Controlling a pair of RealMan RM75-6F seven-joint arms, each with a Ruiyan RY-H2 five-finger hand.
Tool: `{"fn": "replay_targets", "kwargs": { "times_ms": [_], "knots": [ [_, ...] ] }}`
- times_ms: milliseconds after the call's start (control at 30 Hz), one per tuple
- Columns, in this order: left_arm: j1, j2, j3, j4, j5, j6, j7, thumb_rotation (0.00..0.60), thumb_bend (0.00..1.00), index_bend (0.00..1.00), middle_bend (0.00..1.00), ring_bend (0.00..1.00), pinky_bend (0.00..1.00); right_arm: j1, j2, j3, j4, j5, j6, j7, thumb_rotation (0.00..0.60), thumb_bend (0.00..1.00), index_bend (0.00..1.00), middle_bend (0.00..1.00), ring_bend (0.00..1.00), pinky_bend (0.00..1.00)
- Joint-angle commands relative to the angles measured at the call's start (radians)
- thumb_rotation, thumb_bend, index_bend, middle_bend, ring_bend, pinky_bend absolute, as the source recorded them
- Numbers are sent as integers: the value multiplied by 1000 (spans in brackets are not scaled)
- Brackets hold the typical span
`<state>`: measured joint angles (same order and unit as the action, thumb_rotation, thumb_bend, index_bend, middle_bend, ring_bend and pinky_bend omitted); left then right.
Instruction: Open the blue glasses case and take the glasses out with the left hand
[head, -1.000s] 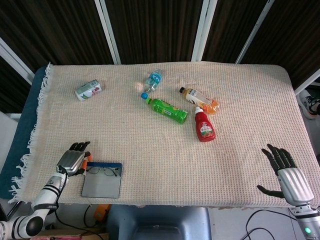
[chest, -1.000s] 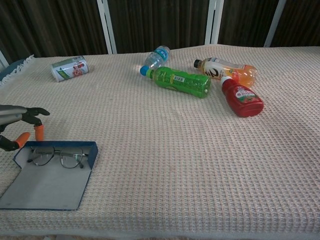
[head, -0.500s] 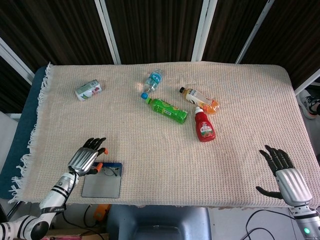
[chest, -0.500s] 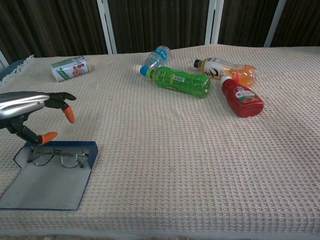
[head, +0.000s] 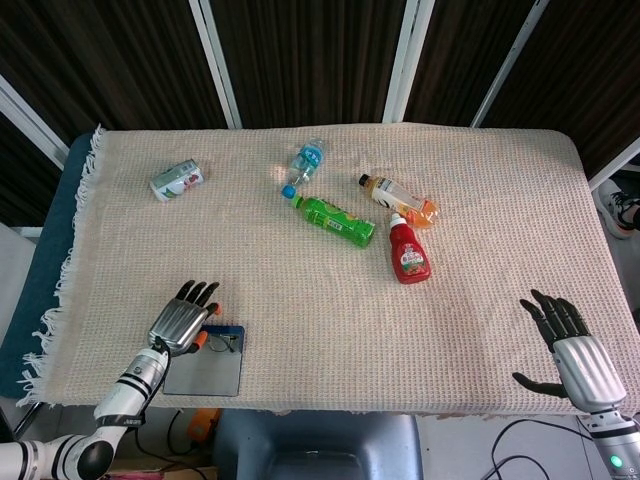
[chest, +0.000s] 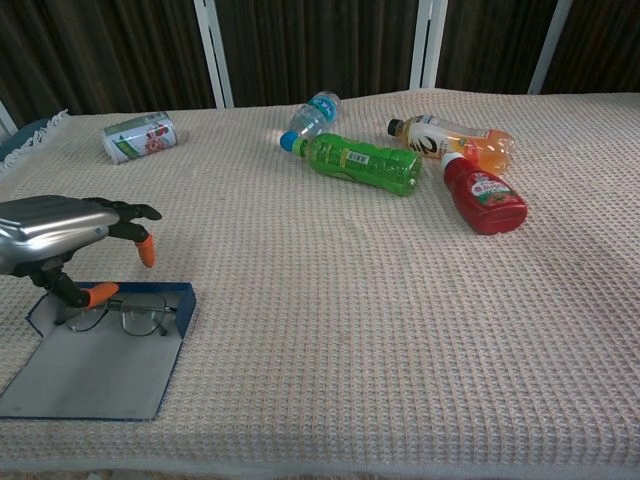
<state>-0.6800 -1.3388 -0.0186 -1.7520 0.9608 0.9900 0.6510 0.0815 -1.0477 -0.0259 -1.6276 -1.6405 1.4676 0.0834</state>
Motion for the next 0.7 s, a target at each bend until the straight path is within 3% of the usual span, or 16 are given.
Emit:
{"fn": "replay_targets", "kwargs": {
  "times_ms": [33,700],
  "knots": [
    [-1,-5,10,-7,-6,16,16,600,424,308,0,0,0,0,0,-1,0,-1,1,0,600,153,0,0,0,0],
    [64,-65,50,74,117,93,-47,600,422,344,0,0,0,-1,1,-2,-1,-4,3,0,600,154,0,0,0,0]
  ]
}}
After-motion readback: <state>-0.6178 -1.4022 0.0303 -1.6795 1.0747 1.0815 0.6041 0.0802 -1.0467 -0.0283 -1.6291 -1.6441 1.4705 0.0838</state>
